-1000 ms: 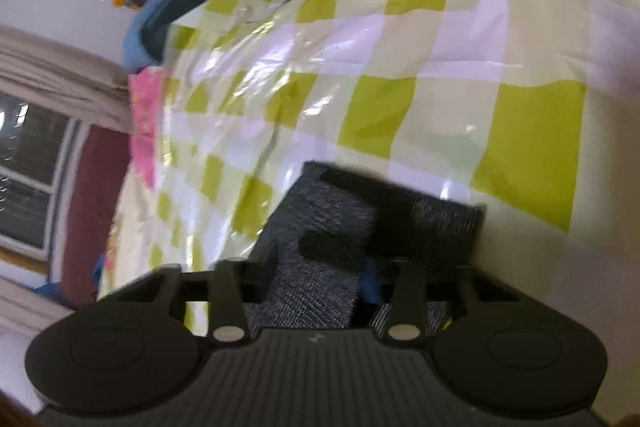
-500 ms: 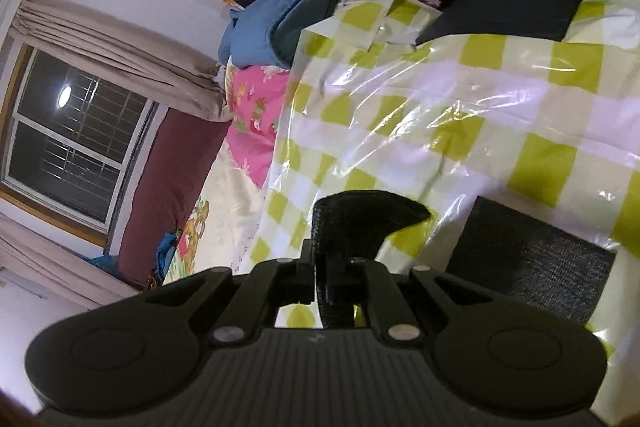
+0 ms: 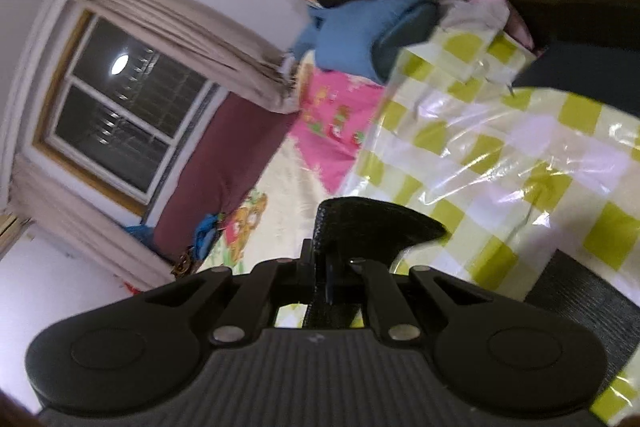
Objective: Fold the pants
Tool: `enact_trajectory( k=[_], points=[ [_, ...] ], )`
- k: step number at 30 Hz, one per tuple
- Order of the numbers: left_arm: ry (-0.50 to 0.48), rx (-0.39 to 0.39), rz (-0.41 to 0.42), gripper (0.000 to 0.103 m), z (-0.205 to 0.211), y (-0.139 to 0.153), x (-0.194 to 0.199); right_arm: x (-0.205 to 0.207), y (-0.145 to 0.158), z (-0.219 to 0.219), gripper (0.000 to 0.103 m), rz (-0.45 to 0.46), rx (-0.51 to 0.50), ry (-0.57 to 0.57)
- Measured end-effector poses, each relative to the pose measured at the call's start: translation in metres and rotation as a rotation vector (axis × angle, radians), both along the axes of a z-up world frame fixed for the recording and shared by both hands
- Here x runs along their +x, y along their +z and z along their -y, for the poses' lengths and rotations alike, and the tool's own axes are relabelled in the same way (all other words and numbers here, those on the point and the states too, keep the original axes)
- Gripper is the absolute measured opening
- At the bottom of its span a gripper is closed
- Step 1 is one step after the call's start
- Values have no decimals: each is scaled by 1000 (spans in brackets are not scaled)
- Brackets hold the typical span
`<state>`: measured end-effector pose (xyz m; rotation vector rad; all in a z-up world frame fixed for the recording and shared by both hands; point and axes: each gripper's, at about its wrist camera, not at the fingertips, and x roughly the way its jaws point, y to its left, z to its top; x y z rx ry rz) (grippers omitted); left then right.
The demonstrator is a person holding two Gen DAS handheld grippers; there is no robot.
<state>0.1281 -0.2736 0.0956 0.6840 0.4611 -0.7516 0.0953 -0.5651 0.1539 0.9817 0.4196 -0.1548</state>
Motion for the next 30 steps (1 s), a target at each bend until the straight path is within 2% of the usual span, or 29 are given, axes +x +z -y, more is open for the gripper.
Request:
enact_trajectory(
  k=[2,3,6,7,8,10,12,15,18,20,24,30],
  points=[
    [-42,10,-57,24,-2,-13,-17,-26,-18,-4,6,-60,-13,-36],
    [-65,38,-91,24,2,-29,-27,-36,-33,-4,6,-112,-29,-53],
    [-158,167,-250,24,17,-90,-53,-51,-111,10,6,-370,-31,-128],
    [-186,224,-277,18,21,-110,-63,-55,-139,16,6,-456,-10,-150],
    [-214,275,-259,14,23,-127,-75,-57,-158,20,7,-494,16,-155],
    [-260,314,-166,13,25,-133,-90,-67,-180,24,8,-472,90,-188],
    [-260,303,-201,14,25,-128,-84,-71,-179,25,10,-425,107,-211],
    [-231,265,-250,20,27,-118,-74,-68,-174,32,11,-387,116,-214],
    [-199,205,-211,22,22,-99,-71,-62,-175,44,11,-364,153,-226],
    [-180,188,-177,29,19,-95,-70,-55,-174,50,8,-396,123,-226],
    [-144,208,-181,29,5,-102,-72,-40,-174,59,7,-466,50,-223],
    [-160,218,-184,29,-6,-105,-87,-56,-149,45,7,-431,13,-212]
  ],
)
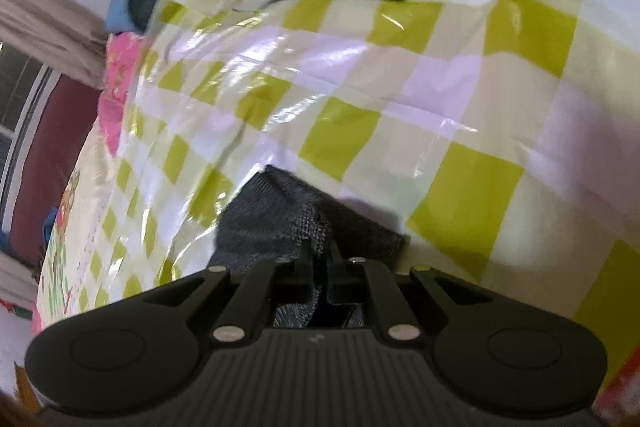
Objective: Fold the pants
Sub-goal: 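Smooth the trouser legs with the left tool while the right tool releases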
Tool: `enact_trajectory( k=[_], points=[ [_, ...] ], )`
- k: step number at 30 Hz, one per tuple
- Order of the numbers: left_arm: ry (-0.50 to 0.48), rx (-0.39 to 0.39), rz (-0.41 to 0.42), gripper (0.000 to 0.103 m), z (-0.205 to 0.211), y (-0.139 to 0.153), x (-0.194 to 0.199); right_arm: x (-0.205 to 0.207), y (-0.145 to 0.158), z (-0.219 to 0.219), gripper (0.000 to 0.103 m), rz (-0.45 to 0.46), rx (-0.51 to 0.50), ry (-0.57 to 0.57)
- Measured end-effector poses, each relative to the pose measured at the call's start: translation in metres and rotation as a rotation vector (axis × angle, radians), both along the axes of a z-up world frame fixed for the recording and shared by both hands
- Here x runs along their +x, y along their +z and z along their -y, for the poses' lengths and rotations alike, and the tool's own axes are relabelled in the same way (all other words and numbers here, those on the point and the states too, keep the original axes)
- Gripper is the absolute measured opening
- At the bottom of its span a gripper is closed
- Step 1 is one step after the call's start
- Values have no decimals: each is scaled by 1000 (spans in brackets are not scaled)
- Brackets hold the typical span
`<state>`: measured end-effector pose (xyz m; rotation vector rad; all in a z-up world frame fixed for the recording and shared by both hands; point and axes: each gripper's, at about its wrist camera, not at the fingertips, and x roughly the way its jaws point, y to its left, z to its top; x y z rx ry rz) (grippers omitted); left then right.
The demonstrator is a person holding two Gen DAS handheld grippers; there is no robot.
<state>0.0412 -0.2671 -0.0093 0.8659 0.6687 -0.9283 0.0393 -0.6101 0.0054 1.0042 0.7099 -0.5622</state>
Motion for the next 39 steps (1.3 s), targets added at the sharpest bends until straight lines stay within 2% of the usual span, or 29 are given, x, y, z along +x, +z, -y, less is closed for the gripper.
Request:
enact_trajectory(
  k=[2,4,7,9,13,17,20,21,23,24,27,29,32,36,39],
  points=[
    [-3,-14,-10,29,-4,4,-3,-5,12,0,6,15,-19,3],
    [0,-21,-20,29,-6,5,-4,-3,11,5,6,-21,-49,14],
    [-5,2,-27,29,-7,0,-5,12,-19,12,7,-165,-56,63],
    [-5,12,-24,29,-8,-2,-7,12,-23,9,7,-146,-60,41],
    [10,28,-38,30,-14,-5,-6,21,-15,5,7,-152,-138,90],
    [25,29,-43,30,-19,-5,-4,21,0,2,7,-86,-187,112],
    [26,34,-40,30,-22,-7,-5,32,-14,-1,7,-215,-220,153],
    [28,39,-39,30,-25,-8,-5,29,-15,0,6,-213,-210,140],
    [35,44,-51,31,-32,-9,-5,22,-3,-2,14,-199,-216,101],
    [40,47,-64,31,-37,-10,-5,17,4,-6,18,-215,-249,84],
    [56,43,-73,31,-54,-7,-6,8,32,-27,20,-278,-395,86],
    [86,30,-93,35,-68,0,-5,9,51,-56,20,-237,-448,197],
    [140,15,-115,35,-92,10,0,33,59,-131,21,-170,-469,589],
    [185,57,-63,36,-126,11,0,63,28,-249,22,-156,-558,1144],
    [206,80,-30,40,-146,4,-4,65,3,-313,22,-142,-639,1425]
  ],
)
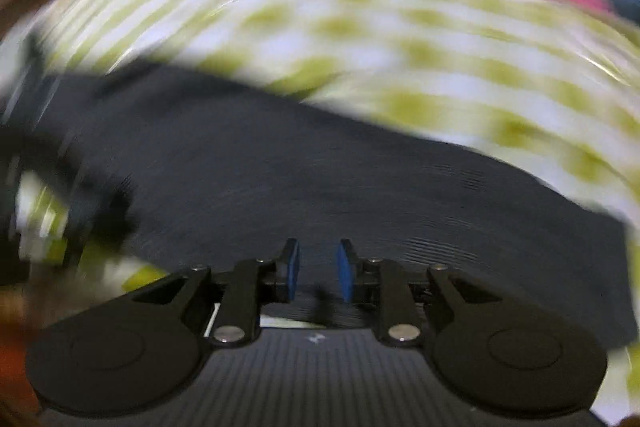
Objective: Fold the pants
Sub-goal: 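Smooth the trouser legs with the left tool while the right tool releases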
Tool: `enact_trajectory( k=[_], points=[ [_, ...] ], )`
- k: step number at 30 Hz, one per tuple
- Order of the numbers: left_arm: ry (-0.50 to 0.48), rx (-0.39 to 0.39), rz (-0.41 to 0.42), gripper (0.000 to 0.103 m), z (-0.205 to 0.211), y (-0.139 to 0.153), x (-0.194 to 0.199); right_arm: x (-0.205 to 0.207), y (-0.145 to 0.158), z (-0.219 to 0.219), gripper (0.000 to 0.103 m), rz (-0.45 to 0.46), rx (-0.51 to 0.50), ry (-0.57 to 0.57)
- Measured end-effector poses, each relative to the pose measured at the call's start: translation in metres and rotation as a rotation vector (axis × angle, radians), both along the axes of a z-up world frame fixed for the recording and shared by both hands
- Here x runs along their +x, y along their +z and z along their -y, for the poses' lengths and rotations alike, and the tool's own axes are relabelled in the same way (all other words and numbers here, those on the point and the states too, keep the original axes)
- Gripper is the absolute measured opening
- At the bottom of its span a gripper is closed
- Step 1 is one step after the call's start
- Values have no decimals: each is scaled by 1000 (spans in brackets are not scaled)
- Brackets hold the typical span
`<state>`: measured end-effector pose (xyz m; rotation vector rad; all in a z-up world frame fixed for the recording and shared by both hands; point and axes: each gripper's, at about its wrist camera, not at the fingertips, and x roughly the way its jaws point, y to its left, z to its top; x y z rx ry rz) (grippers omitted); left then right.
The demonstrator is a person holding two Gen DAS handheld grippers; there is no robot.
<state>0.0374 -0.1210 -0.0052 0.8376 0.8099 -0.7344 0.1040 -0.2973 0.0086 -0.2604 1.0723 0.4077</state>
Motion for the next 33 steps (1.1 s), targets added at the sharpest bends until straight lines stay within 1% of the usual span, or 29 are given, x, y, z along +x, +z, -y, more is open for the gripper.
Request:
enact_trajectory(
  k=[1,2,3,5,8,12,14,16,19,22,23,24,26,29,30,33],
  points=[
    [3,1,14,43,-4,-1,-2,-3,-6,-17,22,8,-20,78],
    [3,-3,29,44,-6,-2,-4,-5,-10,-29,25,11,-29,129],
    [5,-9,43,44,-8,-3,-7,-7,-14,-40,30,13,-38,172],
    [6,-20,55,44,-8,-4,-9,-12,-23,-56,34,19,-74,252],
    [-5,-35,70,45,-11,-6,-13,-16,-33,-71,34,98,-191,325],
    [-35,-49,85,45,-13,-4,-15,-17,-39,-79,34,133,-242,354],
    [-35,-71,75,45,-16,0,-15,-22,-35,-79,34,125,-230,369],
    [-29,-65,75,45,-15,-4,-17,-23,-39,-81,34,119,-231,371],
    [-30,-38,122,45,-6,-12,-18,-20,-45,-87,34,136,-254,362],
    [-12,-41,149,46,-2,-12,-12,-21,-37,-89,34,144,-213,378],
    [-5,-38,163,50,-2,-12,-10,-22,-37,-91,34,147,-215,388],
    [2,-36,183,50,-1,-11,-8,-23,-38,-91,34,150,-216,392],
    [15,-37,195,50,-2,-10,-5,-20,-40,-90,35,150,-202,374],
    [48,-56,178,50,-4,-6,1,-19,-39,-91,38,160,-186,365],
    [64,-68,159,50,-5,-4,4,-22,-37,-89,41,163,-177,371],
    [112,-121,108,50,-10,3,13,-30,-37,-86,42,189,-203,371]
  ],
)
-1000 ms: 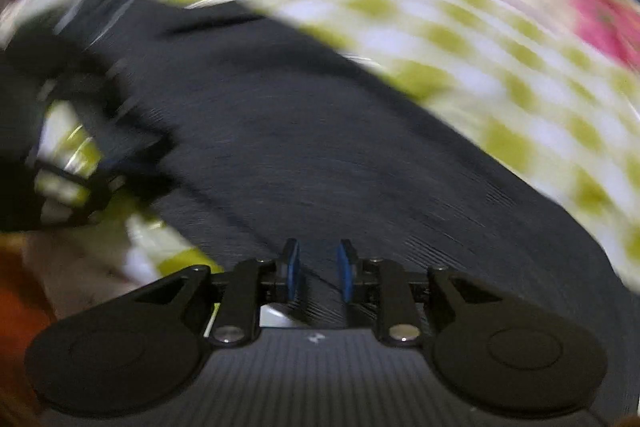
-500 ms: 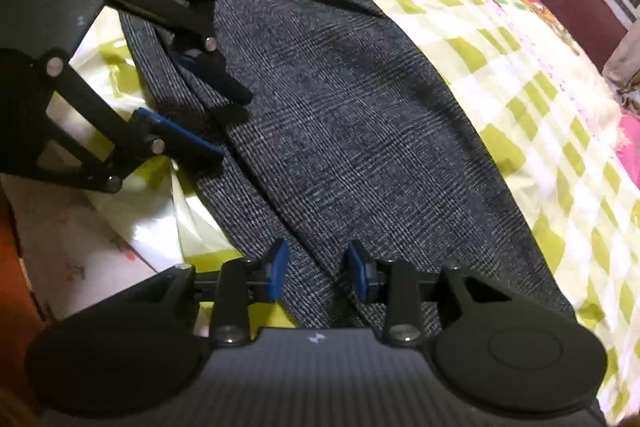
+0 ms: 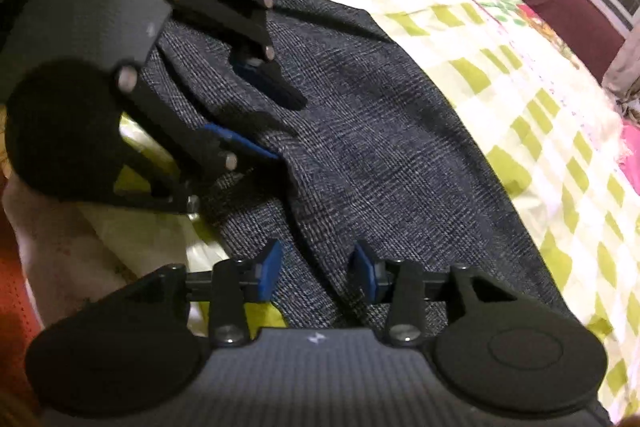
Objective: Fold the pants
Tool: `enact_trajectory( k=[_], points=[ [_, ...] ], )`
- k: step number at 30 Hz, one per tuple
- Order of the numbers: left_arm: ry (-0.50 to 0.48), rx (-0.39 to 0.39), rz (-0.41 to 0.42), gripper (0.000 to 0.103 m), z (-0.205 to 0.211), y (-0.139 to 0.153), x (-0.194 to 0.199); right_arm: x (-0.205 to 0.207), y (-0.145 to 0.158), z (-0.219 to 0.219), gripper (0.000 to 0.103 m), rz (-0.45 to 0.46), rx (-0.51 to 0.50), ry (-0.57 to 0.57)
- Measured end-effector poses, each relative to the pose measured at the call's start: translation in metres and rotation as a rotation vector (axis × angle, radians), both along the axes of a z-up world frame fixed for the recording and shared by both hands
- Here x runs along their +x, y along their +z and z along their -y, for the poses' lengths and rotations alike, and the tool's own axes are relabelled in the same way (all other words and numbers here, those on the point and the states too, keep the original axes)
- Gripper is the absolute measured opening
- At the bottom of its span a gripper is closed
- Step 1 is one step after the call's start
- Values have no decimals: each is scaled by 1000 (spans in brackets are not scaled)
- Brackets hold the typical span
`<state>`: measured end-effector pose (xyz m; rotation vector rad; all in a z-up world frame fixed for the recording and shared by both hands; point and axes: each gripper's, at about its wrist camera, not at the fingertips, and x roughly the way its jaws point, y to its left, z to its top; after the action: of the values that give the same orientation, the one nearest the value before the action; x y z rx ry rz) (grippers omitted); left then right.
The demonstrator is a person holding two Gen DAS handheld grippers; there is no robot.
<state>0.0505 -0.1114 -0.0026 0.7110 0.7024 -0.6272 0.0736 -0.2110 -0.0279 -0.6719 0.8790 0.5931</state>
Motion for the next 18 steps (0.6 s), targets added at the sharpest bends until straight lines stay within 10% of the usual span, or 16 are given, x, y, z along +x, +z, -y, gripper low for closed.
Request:
enact_trajectory(
  k=[3,5,14,18],
  points=[
    [16,-36,-16,50,-5,7,5,6,-3,1,37,46,-21,-63],
    [6,-53,-28,50,-9,11,6,15,4,6,4,38,7,-119],
    [-135,83,131,70,9,-6,-33,34,51,27,4,-93,189,-263],
    [-61,81,37,35,5,-5,-18,23,57,28,4,-120,178,-226]
  ],
)
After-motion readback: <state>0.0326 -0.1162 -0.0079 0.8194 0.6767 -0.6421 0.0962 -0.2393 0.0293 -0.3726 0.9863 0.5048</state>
